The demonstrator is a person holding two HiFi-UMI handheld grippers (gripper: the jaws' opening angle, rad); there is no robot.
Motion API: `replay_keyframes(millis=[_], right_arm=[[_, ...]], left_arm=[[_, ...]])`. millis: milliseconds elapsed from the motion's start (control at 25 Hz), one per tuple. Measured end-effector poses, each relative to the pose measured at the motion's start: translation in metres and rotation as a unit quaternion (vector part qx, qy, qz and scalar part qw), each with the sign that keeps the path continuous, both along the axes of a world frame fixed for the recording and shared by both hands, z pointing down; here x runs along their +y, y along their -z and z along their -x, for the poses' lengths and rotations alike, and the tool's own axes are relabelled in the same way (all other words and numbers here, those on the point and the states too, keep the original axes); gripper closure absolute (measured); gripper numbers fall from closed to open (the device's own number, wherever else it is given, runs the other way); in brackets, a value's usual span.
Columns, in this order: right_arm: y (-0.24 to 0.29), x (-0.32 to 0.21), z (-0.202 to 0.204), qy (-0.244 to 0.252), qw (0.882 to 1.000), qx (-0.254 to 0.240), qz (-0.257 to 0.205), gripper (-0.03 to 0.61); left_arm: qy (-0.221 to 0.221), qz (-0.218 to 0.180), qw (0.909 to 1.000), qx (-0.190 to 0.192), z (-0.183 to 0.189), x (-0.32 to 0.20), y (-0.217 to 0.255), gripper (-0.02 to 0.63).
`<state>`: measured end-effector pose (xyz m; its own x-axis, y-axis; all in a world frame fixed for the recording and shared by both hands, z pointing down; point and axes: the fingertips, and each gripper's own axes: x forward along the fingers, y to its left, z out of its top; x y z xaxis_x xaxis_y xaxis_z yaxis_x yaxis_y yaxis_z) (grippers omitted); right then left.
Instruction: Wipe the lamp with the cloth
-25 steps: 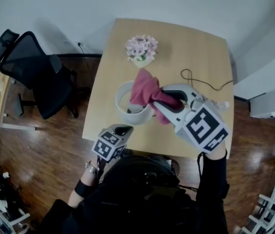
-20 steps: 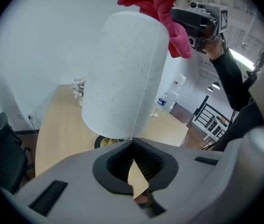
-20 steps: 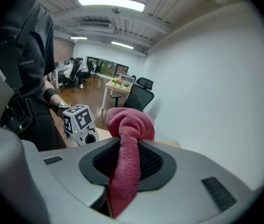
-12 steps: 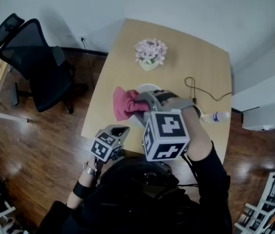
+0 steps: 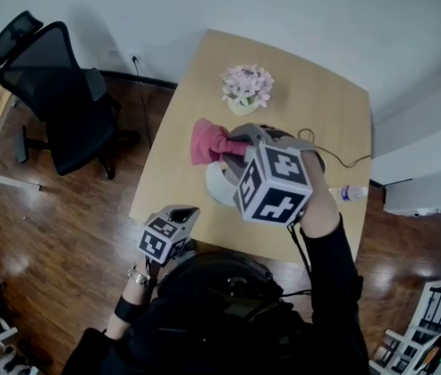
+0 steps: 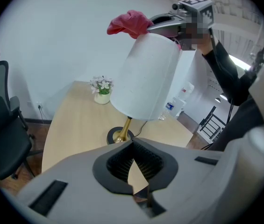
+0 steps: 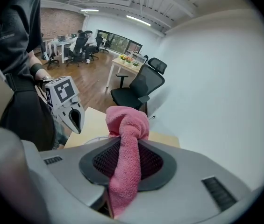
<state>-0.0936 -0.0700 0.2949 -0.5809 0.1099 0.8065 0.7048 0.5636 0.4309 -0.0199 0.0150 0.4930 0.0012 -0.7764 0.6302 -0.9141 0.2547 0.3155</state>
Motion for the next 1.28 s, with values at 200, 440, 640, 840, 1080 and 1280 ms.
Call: replay_keyframes(millis=[200,440,640,840,1080,1280], right_arm=[[0.004,-0.016,0.004,-0.029,1.000,0.001,0.004,0.482],[0.010,-0.045,0.001,-0.067,0.998,-0.003,0.000,0.480],[0.016,-0.070,-0.013,-0.097,0.995,-0.006,0.006,0.481],[0.015,-0.086,-0.035,-0.119,0.993,-0.002,0.000,0.480],[0.008,-0.084,-0.064,-0.130,0.991,0.007,0.020,0.482],[0.004,-0.071,-0.082,-0.130,0.991,0.008,0.040,0.481]], left_arm=[[-0.008,-0.001,1.0000,-0.001,0.000,-0.001,0.001,0.621],[-0.024,0.000,0.9997,-0.001,-0.003,-0.007,-0.001,0.621],[-0.036,0.003,0.9993,-0.002,-0.005,-0.013,0.000,0.621],[-0.049,0.002,0.9988,-0.006,-0.010,-0.021,0.003,0.621],[-0.070,0.003,0.9975,-0.008,-0.021,-0.028,0.005,0.621],[-0.088,0.004,0.9961,-0.007,-0.028,-0.032,0.004,0.621]])
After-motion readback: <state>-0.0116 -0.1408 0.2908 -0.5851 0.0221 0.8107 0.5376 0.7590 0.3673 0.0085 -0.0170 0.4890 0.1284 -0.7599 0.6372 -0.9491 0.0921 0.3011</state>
